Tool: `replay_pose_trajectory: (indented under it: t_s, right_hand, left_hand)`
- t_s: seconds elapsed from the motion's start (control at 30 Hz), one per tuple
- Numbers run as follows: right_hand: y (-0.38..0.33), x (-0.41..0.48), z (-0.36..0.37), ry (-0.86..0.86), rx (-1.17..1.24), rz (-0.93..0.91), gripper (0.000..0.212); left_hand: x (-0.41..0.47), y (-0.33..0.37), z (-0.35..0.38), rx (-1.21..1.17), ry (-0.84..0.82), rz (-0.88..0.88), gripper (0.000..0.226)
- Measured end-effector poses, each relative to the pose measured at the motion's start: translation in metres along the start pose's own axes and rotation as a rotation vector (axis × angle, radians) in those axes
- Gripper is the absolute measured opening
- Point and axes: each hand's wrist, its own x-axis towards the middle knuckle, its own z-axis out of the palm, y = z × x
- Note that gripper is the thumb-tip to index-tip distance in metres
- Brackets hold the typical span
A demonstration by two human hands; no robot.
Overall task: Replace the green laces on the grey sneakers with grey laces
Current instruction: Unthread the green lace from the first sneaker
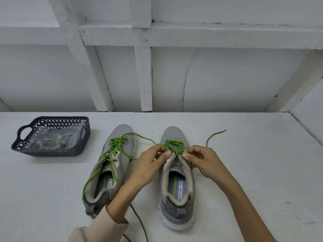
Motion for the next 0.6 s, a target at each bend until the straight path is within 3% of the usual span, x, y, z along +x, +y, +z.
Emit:
replay_pose_trajectory:
  t_s: [0.17, 0.33, 0.43, 0.53, 0.6]
  right_hand:
    - [0.0019, -0.0003, 0.002, 0.14, 0.208, 0.055, 0.016]
    - [0.0021, -0.0019, 0.0028, 0.046, 0.095, 0.028, 0.011]
    - [0.0023, -0.0004, 0.0036, 0.079, 0.12, 0.009, 0.012]
    - [0.0033, -0.0018, 0.002, 0.195, 0.25, 0.049, 0.015]
    - [0.0046, -0.0033, 0.0023, 0.195, 0.229, 0.054, 0.017]
  left_hand:
    - [0.0009, 0.0009, -0.0001, -0.374, 0.179, -0.09, 0.016]
    - [-0.0023, -0.0056, 0.0044, -0.193, 0.051, 0.013, 0.04]
    - [-0.0008, -0.0047, 0.0072, -0.189, 0.124, 0.062, 0.033]
    - [0.0, -0.003, 0.0068, -0.306, 0.27, 0.006, 0.016]
    - [-0.0015, -0.0008, 0.0073, -0.274, 0.258, 0.01, 0.012]
